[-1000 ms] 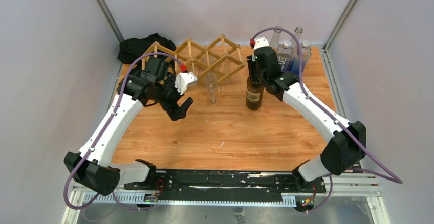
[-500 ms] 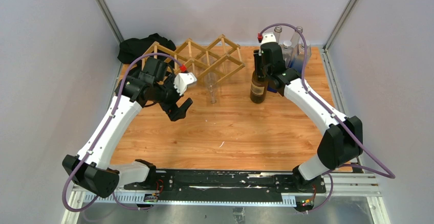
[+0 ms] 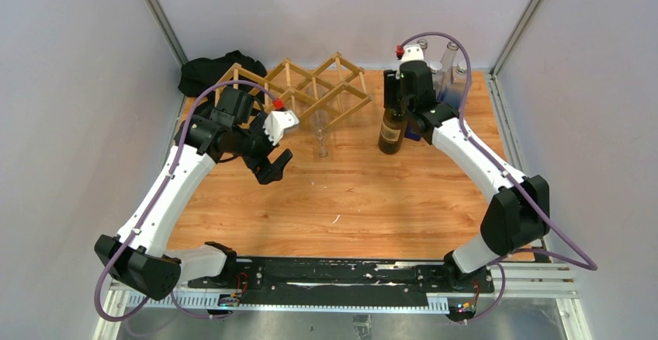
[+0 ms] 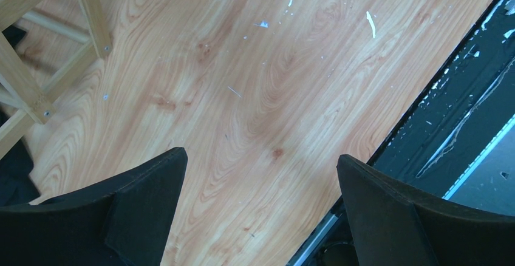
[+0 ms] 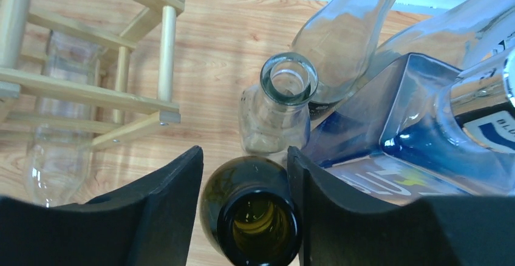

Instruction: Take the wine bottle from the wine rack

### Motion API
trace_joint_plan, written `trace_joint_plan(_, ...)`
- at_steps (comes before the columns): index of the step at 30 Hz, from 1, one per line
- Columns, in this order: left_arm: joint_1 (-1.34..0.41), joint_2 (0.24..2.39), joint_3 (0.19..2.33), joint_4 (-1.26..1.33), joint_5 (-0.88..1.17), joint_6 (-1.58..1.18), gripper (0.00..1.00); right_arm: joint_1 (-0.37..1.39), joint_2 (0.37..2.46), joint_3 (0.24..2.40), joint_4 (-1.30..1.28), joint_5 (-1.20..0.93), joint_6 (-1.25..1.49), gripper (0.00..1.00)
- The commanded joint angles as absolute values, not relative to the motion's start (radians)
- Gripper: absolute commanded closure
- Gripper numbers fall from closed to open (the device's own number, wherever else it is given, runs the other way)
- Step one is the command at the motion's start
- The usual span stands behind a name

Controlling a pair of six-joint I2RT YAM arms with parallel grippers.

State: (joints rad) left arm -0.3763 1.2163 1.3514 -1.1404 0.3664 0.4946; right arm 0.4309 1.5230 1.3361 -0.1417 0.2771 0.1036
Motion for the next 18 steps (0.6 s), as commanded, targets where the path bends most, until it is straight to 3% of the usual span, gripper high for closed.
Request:
trace_joint_plan(1,-0.373,1.201,1.361,-1.152,0.396,0.503,0.00,0.416,1.483,1.347,-0.090,0.284,0.117,0.41)
trace_joint_plan(10,-0.373,1.202,1.356,-1.152,0.404,0.501,0.00,0.416,1.401,1.370,-0.097,0.276,0.110,0.39)
trace_joint_plan(14,-0.365,1.210,1.369,-1.136,0.390,0.476,0.00,0.428,1.354,1.395,-0.148,0.284,0.157,0.16)
trace_joint_plan(18,-0.307,1.221,1.375,-1.086,0.396,0.453,0.00,0.482,1.306,1.405,-0.217,0.310,0.230,0.12)
